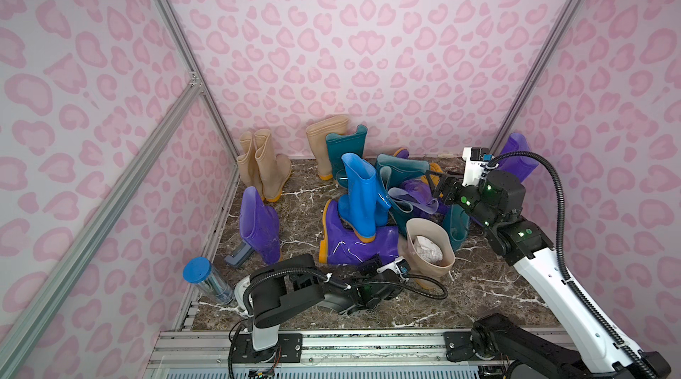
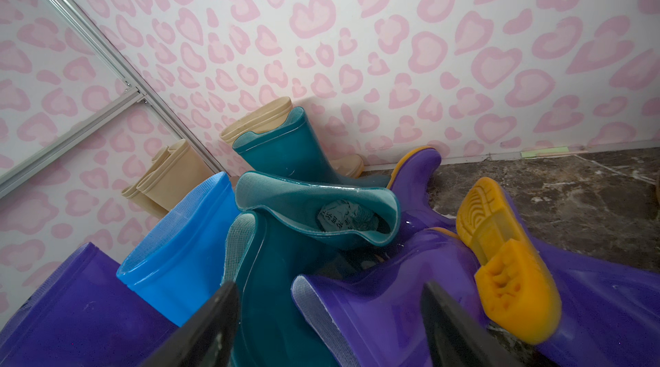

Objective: Match and arrange rain boots in pairs
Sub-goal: Pick up the rain boot at the center of the board, then adjust the rain boot at the center of the board.

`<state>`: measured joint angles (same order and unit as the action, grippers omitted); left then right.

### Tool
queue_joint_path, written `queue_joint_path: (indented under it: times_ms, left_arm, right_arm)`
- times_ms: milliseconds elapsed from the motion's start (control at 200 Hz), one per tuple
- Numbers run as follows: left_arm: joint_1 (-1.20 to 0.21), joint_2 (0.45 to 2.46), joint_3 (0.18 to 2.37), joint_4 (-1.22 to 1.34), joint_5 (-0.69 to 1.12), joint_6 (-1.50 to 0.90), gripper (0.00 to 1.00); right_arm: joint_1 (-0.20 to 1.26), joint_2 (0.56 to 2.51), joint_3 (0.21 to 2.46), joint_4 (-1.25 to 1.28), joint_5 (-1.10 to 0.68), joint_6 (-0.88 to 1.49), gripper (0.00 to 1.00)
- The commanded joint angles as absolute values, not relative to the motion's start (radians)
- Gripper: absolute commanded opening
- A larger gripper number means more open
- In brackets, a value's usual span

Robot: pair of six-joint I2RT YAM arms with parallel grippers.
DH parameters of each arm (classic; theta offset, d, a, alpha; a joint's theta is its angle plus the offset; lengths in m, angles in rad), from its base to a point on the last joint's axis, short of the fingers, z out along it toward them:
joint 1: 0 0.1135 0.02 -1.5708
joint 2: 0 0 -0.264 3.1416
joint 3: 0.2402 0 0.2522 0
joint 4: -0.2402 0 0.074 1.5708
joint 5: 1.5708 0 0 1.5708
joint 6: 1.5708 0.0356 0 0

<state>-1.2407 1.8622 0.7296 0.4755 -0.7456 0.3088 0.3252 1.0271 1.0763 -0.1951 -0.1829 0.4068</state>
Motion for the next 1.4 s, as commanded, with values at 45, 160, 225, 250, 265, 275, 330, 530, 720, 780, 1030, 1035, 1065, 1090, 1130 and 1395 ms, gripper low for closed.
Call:
queue_joint_path:
  times_ms: [45, 160, 225, 250, 265, 275, 330, 530, 720, 780, 1030, 1035, 1065, 1090, 1130, 1395]
  left_arm:
    - [-1.239, 1.790, 0.743, 0.385, -0.773, 0.277, 0.02]
    - [-1.255, 1.606, 0.770, 0.181, -0.765, 0.189, 0.02]
    - [-1.262, 1.489, 0.796, 0.038, -0.704, 0.129, 0.02]
    - [-1.262, 1.436, 0.810, -0.012, -0.670, 0.115, 0.02]
    - [-1.261, 1.410, 0.817, -0.053, -0.658, 0.107, 0.02]
    - [-1.261, 1.397, 0.823, -0.074, -0.651, 0.102, 0.02]
    - [-1.257, 1.322, 0.849, -0.170, -0.615, 0.094, 0.02]
    - [-1.232, 1.206, 0.883, -0.368, -0.516, 0.045, 0.02]
    - [-1.231, 1.076, 0.915, -0.501, -0.399, -0.045, 0.02]
    - [-1.232, 1.047, 0.915, -0.532, -0.408, -0.053, 0.02]
    - [-1.225, 1.004, 0.873, -0.571, -0.456, -0.063, 0.02]
    - [-1.224, 1.003, 0.874, -0.571, -0.456, -0.064, 0.02]
    - [-1.224, 0.998, 0.869, -0.570, -0.453, -0.067, 0.02]
    - [-1.224, 0.992, 0.865, -0.567, -0.452, -0.071, 0.02]
    - [-1.224, 0.982, 0.857, -0.558, -0.453, -0.071, 0.02]
    - [-1.221, 0.948, 0.833, -0.570, -0.478, -0.072, 0.02]
  right_arm:
    - [0.325, 1.027, 1.082, -0.193, -0.182, 0.408, 0.81]
    - [0.325, 1.024, 1.093, -0.197, -0.181, 0.407, 0.81]
    - [0.326, 1.023, 1.102, -0.197, -0.181, 0.405, 0.80]
    - [0.327, 1.024, 1.106, -0.198, -0.184, 0.404, 0.80]
    - [0.326, 1.025, 1.107, -0.198, -0.185, 0.403, 0.80]
    - [0.326, 1.026, 1.109, -0.198, -0.186, 0.402, 0.80]
    - [0.328, 1.030, 1.114, -0.192, -0.189, 0.404, 0.80]
    - [0.400, 1.067, 1.138, -0.173, -0.180, 0.403, 0.79]
    - [0.565, 1.113, 1.195, -0.184, -0.068, 0.363, 0.79]
    - [0.627, 1.142, 1.215, -0.177, -0.043, 0.355, 0.80]
    - [0.785, 1.373, 1.343, -0.174, -0.005, 0.318, 0.85]
    - [0.786, 1.379, 1.345, -0.174, -0.007, 0.318, 0.85]
    - [0.797, 1.407, 1.353, -0.175, -0.015, 0.315, 0.86]
    - [0.808, 1.429, 1.384, -0.174, -0.014, 0.310, 0.86]
    - [0.821, 1.466, 1.406, -0.172, -0.015, 0.302, 0.88]
    - [0.825, 1.634, 1.466, -0.180, 0.080, 0.334, 0.81]
